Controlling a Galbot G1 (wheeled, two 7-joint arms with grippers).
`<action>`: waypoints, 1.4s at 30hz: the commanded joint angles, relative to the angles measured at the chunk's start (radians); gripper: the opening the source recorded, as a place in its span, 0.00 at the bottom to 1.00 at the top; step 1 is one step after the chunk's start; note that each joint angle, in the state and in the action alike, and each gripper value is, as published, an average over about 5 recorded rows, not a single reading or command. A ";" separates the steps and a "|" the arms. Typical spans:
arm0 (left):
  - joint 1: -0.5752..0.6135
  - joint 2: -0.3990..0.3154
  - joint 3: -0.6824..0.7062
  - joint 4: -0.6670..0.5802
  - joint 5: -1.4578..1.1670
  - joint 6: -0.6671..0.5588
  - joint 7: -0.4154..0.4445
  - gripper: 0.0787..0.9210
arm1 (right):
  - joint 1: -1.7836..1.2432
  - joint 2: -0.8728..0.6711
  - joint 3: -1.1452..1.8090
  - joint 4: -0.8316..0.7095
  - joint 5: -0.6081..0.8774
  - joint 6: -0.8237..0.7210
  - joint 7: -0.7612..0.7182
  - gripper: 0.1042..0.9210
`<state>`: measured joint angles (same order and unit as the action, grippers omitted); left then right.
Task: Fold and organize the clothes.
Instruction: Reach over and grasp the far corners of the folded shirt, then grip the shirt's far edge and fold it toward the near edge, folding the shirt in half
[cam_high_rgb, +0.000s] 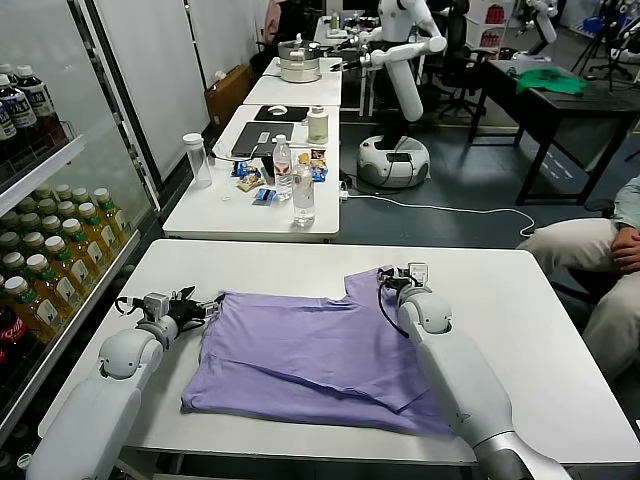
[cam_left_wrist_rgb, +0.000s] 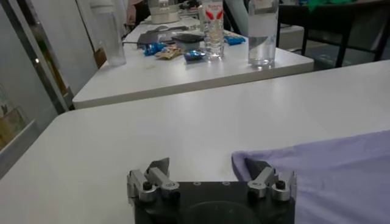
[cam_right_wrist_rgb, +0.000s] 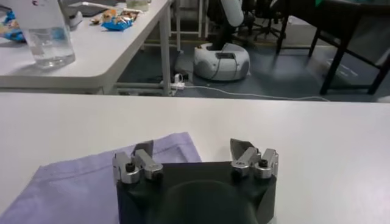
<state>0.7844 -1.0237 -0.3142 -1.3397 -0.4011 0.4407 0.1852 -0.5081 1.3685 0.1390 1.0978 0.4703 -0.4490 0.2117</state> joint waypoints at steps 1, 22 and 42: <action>0.000 -0.004 -0.003 0.014 -0.002 0.010 0.025 0.81 | 0.007 0.007 -0.002 -0.022 0.001 0.011 -0.007 0.65; 0.102 0.027 -0.073 -0.160 -0.159 0.003 0.009 0.10 | -0.181 -0.110 0.011 0.399 0.047 0.083 -0.040 0.02; 0.422 0.082 -0.167 -0.410 -0.179 -0.098 -0.023 0.01 | -0.633 -0.270 0.166 0.824 0.065 0.023 -0.024 0.02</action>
<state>1.0760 -0.9552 -0.4516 -1.6532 -0.5677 0.3809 0.1711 -0.9744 1.1443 0.2602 1.7656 0.5284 -0.4181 0.1855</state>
